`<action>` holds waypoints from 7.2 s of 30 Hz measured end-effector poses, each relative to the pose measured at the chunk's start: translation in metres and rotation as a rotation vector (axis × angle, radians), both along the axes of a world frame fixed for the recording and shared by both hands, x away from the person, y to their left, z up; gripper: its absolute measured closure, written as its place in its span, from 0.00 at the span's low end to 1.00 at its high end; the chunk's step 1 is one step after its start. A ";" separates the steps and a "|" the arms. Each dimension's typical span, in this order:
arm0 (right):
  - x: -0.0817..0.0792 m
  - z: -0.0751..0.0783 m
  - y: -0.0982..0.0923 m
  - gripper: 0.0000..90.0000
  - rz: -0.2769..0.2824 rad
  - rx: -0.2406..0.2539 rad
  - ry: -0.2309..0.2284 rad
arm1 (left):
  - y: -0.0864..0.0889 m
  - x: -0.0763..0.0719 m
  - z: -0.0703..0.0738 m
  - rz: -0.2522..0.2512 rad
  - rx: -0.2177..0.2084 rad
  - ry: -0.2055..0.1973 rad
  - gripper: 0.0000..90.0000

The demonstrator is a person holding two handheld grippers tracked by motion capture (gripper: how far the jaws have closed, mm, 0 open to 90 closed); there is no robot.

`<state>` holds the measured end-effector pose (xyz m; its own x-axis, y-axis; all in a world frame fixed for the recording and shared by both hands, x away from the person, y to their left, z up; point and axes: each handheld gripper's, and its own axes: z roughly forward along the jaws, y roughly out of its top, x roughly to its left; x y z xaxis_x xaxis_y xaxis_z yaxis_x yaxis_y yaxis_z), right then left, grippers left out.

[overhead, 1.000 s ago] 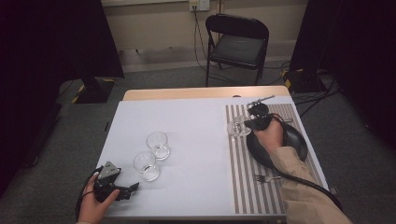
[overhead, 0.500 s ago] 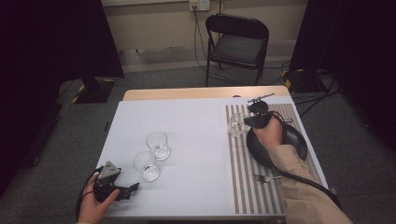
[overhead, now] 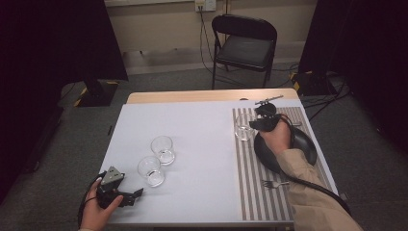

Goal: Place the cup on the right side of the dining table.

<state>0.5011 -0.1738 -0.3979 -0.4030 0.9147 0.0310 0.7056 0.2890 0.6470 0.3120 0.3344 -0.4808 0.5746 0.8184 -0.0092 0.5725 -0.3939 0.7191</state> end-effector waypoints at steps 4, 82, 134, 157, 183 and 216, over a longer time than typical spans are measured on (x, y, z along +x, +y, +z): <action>0.001 0.000 0.001 0.74 0.002 -0.002 -0.001 | 0.000 0.000 0.000 -0.001 0.003 0.000 0.03; -0.012 0.015 -0.003 0.14 0.162 0.067 -0.006 | 0.000 0.000 0.000 0.000 0.003 0.001 0.03; -0.033 0.008 -0.005 0.14 0.216 0.080 0.020 | -0.001 0.000 0.000 -0.002 0.011 -0.002 0.03; -0.043 0.004 -0.004 0.14 0.257 0.088 0.032 | 0.000 0.000 0.000 -0.004 0.013 -0.003 0.03; -0.055 -0.002 0.005 0.14 0.311 0.106 0.043 | 0.000 0.000 0.000 -0.004 0.014 -0.002 0.03; -0.070 -0.008 0.018 0.14 0.374 0.112 0.049 | 0.000 0.000 0.000 -0.004 0.013 -0.003 0.03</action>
<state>0.4316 -0.1556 -0.4061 -0.7035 0.6949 0.1493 0.5956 0.4618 0.6573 0.3124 0.3339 -0.4808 0.5782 0.8159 0.0028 0.5689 -0.4056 0.7154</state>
